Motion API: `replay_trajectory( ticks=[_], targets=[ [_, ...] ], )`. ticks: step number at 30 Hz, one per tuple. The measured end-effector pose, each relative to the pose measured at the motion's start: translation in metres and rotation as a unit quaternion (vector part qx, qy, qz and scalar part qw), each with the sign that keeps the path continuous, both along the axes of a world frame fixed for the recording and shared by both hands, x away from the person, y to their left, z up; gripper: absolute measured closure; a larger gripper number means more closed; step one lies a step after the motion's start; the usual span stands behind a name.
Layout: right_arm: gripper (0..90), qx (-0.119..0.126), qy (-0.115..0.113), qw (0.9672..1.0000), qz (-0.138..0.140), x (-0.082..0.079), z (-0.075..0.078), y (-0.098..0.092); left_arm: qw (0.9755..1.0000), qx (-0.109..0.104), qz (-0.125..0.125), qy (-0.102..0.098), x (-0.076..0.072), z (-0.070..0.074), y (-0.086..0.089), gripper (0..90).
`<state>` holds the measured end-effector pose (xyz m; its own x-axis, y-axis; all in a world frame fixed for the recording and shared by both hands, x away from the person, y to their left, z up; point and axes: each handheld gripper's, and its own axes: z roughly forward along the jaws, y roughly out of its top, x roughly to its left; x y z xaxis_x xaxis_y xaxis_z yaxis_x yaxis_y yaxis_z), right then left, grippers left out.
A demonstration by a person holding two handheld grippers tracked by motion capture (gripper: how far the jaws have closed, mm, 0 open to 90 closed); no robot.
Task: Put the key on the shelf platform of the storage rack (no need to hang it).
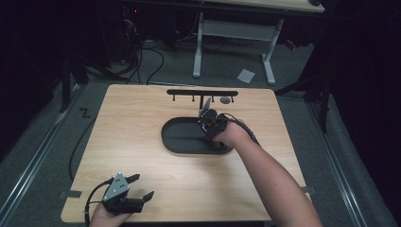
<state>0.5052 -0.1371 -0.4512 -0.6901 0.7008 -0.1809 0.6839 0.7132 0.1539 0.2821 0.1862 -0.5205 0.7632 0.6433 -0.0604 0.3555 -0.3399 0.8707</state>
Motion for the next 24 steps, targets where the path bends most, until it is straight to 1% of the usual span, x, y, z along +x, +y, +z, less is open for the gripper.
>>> replay_trajectory(
  ticks=[1,4,6,10,11,12,13,16,24],
  targets=[
    [48.7,0.000,0.000,1.0000,0.000,0.000,0.000,0.000,1.0000,-0.001,0.000,0.000,0.000,0.000,0.000,18.6],
    [48.7,0.001,-0.003,1.0000,0.004,0.004,-0.010,0.006,1.0000,-0.001,0.001,0.001,0.000,0.000,0.000,18.6],
    [48.7,0.006,0.001,1.0000,0.003,0.006,-0.016,0.009,1.0000,-0.001,0.001,0.001,0.000,0.000,0.001,18.6],
    [48.7,0.003,0.006,0.9999,0.010,0.009,-0.026,0.016,1.0000,-0.002,0.001,0.000,0.000,0.000,0.001,18.6],
    [48.7,0.006,0.010,0.9999,0.005,0.009,-0.028,0.018,1.0000,-0.002,0.001,0.001,0.000,0.000,0.001,18.6],
    [48.7,0.006,0.009,0.9999,0.007,0.010,-0.030,0.019,1.0000,-0.002,0.001,0.001,0.000,0.000,0.001,18.6],
    [48.7,0.009,0.010,0.9999,0.004,0.011,-0.031,0.021,1.0000,-0.002,0.001,0.001,0.000,-0.001,0.001,18.6],
    [48.6,0.005,0.012,0.9999,0.004,0.013,-0.033,0.021,1.0000,0.002,0.001,0.001,0.000,-0.001,0.001,18.6],
    [47.9,0.003,0.012,0.9999,-0.001,0.015,-0.036,0.022,1.0000,0.001,0.001,0.000,0.000,-0.001,0.000,18.7]
  ],
)
